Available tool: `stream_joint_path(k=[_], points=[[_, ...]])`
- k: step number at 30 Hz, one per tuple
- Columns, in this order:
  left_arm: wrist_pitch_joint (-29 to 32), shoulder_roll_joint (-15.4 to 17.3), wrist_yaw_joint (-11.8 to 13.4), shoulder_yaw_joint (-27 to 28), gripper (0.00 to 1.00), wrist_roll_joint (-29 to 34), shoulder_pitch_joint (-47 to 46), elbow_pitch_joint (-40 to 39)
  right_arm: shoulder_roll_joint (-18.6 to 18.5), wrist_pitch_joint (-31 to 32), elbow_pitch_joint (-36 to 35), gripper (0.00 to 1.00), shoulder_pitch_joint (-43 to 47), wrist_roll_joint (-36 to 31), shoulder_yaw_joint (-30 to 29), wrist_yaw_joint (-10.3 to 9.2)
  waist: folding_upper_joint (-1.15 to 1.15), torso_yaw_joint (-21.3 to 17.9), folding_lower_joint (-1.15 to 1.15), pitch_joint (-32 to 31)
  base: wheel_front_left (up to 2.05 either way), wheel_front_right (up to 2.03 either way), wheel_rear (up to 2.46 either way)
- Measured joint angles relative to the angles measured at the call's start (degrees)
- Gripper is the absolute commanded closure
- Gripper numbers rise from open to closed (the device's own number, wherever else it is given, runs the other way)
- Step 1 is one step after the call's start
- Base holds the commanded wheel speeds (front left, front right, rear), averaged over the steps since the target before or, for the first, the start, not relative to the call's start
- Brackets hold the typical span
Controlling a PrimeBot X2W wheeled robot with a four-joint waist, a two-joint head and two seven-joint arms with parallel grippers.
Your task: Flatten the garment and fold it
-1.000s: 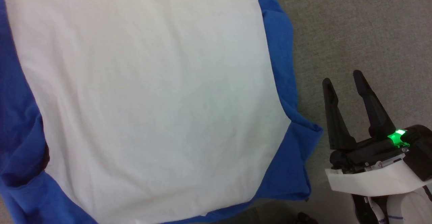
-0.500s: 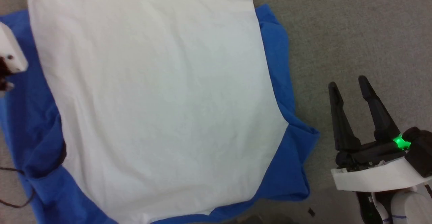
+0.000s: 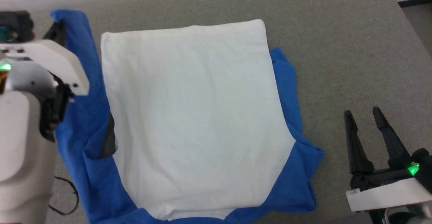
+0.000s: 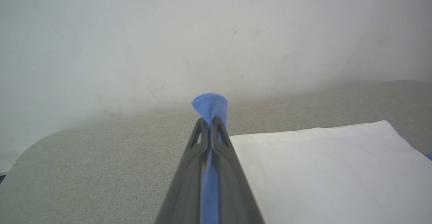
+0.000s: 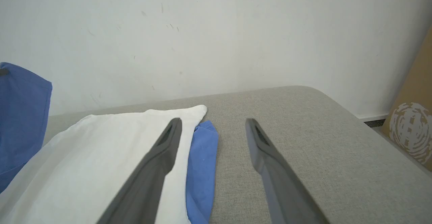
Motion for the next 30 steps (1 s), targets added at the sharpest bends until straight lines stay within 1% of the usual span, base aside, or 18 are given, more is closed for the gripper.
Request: stream_joint_path(k=[3, 5, 8, 11, 17, 20, 22, 25, 29, 30], points=[[-0.1, -2.0, 0.0, -2.6, 1.00, 0.0, 4.6, -5.8, 0.0, 0.6, -0.4, 0.00, 1.4, 0.1, -0.5, 0.00, 0.00, 1.0, 0.00, -2.7, 0.00, 0.00, 0.00], [0.2, -4.0, 0.0, -4.8, 1.00, 0.0, 7.9, -9.3, 0.0, 0.7, -0.8, 0.00, 2.2, 0.3, -0.8, 0.00, 0.00, 1.6, -0.01, -4.3, 0.00, 0.00, 0.00], [0.4, -7.9, 0.0, -8.9, 1.00, -0.3, 12.7, -13.0, 0.0, 1.2, -1.3, 0.00, 3.2, 0.6, -1.5, 0.00, 0.00, 2.4, -0.01, -6.4, 0.00, 0.00, 0.00], [0.3, -12.3, -0.2, -12.9, 1.00, -1.3, 16.5, -13.7, 0.0, 1.7, -2.0, 0.00, 3.5, 0.9, -2.0, -0.01, 0.00, 2.8, -0.01, -7.8, 0.00, 0.00, 0.00], [-1.3, -20.3, -1.6, -20.3, 1.00, -2.7, 19.7, -8.1, 0.0, 2.2, -2.9, 0.00, 3.5, 1.1, -1.6, 0.00, 0.00, 2.0, 0.00, -8.0, 0.00, 0.00, 0.00], [-1.8, -22.7, -3.1, -24.8, 1.00, -3.0, 20.1, -4.9, 0.0, 2.6, -3.2, 0.00, 3.5, 1.2, -1.7, -0.01, 0.00, 1.1, 0.01, -7.1, 0.00, 0.00, 0.00], [-2.1, -23.5, -3.7, -27.7, 1.00, -3.5, 20.3, -2.7, 0.0, 2.6, -3.2, 0.00, 3.5, 1.2, -1.6, 0.00, 0.00, 0.5, 0.01, -6.4, 0.00, 0.00, 0.00], [-3.1, -24.0, -4.0, -30.8, 1.00, -4.3, 20.5, 1.1, 0.0, 2.6, -3.2, 0.00, 3.4, 1.5, -1.5, 0.00, 0.00, -0.3, 0.01, -5.2, 0.00, 0.00, 0.00], [-6.3, -24.1, -4.2, -34.1, 1.00, -5.3, 20.7, 6.9, 0.0, 2.6, -3.1, 0.00, 2.8, 1.5, -1.3, 0.00, 0.00, -1.1, 0.02, -3.5, 0.00, 0.00, 0.00], [-7.4, -24.1, -4.5, -35.1, 1.00, -5.8, 20.7, 8.1, 0.0, 2.6, -3.0, 0.00, 2.7, 1.5, -1.2, 0.00, 0.00, -1.3, 0.02, -3.1, 0.00, 0.00, 0.00]])
